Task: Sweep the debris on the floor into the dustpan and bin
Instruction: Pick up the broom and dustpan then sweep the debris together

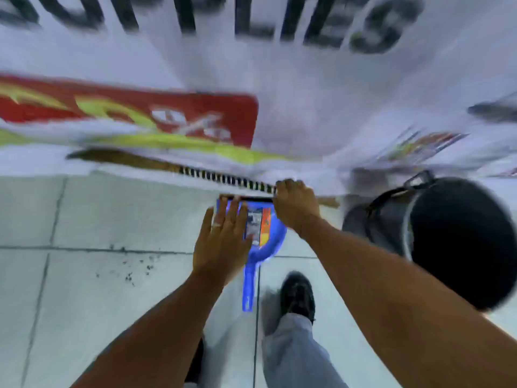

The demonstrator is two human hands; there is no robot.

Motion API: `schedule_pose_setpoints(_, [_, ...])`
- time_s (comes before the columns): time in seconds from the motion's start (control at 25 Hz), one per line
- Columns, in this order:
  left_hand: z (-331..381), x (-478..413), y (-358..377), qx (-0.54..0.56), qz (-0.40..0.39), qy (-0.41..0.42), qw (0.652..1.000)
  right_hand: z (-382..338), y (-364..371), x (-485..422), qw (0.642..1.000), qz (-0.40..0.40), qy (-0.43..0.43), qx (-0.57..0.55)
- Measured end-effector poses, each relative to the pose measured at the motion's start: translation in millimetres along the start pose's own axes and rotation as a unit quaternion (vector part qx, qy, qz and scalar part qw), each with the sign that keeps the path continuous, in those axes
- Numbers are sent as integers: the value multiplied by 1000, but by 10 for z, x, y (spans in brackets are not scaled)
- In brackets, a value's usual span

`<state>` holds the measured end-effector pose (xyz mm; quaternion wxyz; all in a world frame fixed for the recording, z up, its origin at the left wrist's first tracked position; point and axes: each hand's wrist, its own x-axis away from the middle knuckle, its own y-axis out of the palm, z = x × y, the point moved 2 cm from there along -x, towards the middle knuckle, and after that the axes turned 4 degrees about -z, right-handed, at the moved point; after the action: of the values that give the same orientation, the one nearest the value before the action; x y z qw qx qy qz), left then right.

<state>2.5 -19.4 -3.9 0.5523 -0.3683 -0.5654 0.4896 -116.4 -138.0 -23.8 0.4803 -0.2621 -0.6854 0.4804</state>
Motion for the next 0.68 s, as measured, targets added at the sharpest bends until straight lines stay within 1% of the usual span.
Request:
schedule_pose_setpoints(0.04, [10,-145,296,-8,-14,-10,1000,43,242,-217,1000,1,7,9])
schedule_pose_setpoints(0.08, [-6,-276,732,-7,-27,-31,999,54,706,-444,1000,-4,-22,21])
schedule_pose_setpoints(0.12, [-23,-376,943,14,-52,-40,998,69,888,-600,999,-40,-27,5])
schedule_pose_setpoints(0.16, [-65,-429,1033,3,-35,-46,998,117,963,-695,998,-66,-8,2])
schedule_pose_setpoints(0.2, [-92,-459,1185,-11,-40,-53,998,124,1096,-772,996,-84,-2,12])
schedule_pose_setpoints(0.24, [-114,-493,1536,1,-63,-61,996,115,1410,-912,996,-93,-3,14])
schedule_pose_setpoints(0.32, [-212,-530,1850,-6,-37,-67,997,135,1717,-1133,996,-88,-12,30])
schedule_pose_setpoints(0.36, [-257,-544,1975,-17,-26,-71,997,136,1808,-1182,997,-61,-13,45])
schedule_pose_setpoints(0.4, [-292,-563,2041,-8,-43,-79,996,138,1833,-1264,998,-18,-9,51])
schedule_pose_setpoints(0.44, [-332,-554,2085,-5,-57,-83,995,143,1883,-1365,998,8,-8,61])
schedule_pose_setpoints(0.56, [-464,-454,2108,-4,-61,-85,995,84,1893,-1425,996,-11,-9,92])
schedule_pose_setpoints(0.64, [-541,-367,1926,6,-67,-98,993,9,1727,-1314,992,-4,-11,122])
schedule_pose_setpoints(0.68, [-555,-328,1830,10,-68,-104,992,-35,1599,-1231,990,13,-17,141])
